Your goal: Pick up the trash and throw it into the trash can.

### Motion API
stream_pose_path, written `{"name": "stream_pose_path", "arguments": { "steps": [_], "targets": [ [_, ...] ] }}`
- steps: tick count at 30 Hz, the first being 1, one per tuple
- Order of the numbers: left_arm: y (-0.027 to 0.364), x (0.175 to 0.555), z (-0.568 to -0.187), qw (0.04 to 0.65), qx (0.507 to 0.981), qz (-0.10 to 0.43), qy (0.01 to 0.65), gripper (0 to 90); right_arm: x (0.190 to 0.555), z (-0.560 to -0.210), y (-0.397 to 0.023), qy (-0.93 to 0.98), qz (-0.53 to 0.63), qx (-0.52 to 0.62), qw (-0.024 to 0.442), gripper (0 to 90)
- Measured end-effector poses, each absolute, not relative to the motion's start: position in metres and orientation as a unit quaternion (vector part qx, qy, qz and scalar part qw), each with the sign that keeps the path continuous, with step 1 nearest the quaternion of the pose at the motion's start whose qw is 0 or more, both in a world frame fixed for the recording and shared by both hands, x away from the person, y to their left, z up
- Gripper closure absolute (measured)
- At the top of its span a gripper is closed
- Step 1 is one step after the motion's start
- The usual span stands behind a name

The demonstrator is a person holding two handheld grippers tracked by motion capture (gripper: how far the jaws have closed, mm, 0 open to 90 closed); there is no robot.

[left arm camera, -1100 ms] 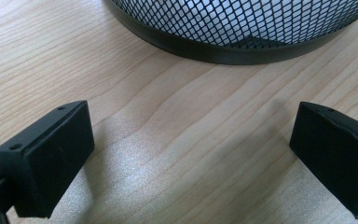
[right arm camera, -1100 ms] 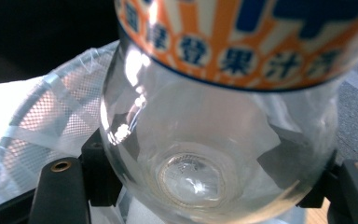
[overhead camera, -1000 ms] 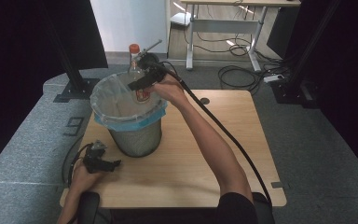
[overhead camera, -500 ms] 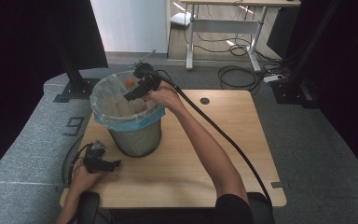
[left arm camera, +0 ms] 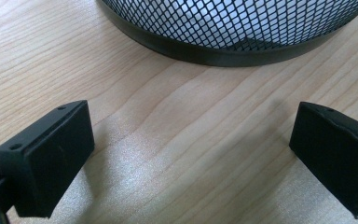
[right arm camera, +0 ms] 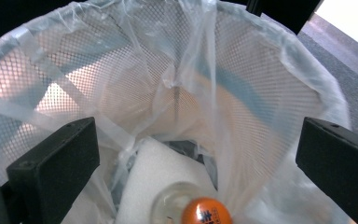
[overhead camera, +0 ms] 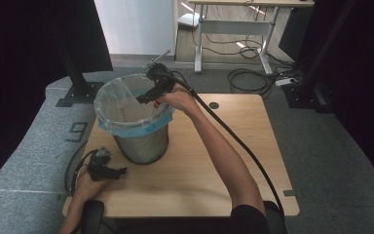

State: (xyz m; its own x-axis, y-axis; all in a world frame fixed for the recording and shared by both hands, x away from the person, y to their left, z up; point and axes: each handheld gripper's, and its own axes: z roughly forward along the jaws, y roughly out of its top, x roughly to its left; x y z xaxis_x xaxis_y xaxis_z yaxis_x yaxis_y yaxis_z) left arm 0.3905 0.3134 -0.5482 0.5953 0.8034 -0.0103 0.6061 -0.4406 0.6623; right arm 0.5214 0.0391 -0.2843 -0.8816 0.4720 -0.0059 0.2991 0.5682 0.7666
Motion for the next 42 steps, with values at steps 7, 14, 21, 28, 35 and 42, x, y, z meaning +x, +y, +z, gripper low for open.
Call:
{"name": "stream_pose_path", "arguments": {
  "steps": [7,14,21,28,35,42],
  "targets": [
    [0.313,0.39,-0.548,0.318,0.834,0.155,0.422,0.0,0.519,-0.277,0.021,0.879,0.41,0.219,0.102,0.0],
    [0.313,0.39,-0.548,0.318,0.834,0.155,0.422,0.0,0.516,-0.274,0.0,0.875,0.41,0.227,0.123,0.0],
    [0.313,0.39,-0.548,0.318,0.834,0.155,0.422,0.0,0.516,-0.278,-0.027,0.871,0.406,0.241,0.135,0.0],
    [0.313,0.39,-0.548,0.318,0.835,0.155,0.422,0.0,0.515,-0.284,-0.047,0.869,0.402,0.253,0.139,0.0],
    [0.313,0.39,-0.548,0.318,0.835,0.155,0.422,0.0,0.51,-0.293,-0.067,0.863,0.404,0.272,0.132,0.0],
    [0.313,0.39,-0.548,0.318,0.834,0.155,0.422,0.0,0.504,-0.303,-0.097,0.853,0.412,0.288,0.14,0.0]
  ]
}}
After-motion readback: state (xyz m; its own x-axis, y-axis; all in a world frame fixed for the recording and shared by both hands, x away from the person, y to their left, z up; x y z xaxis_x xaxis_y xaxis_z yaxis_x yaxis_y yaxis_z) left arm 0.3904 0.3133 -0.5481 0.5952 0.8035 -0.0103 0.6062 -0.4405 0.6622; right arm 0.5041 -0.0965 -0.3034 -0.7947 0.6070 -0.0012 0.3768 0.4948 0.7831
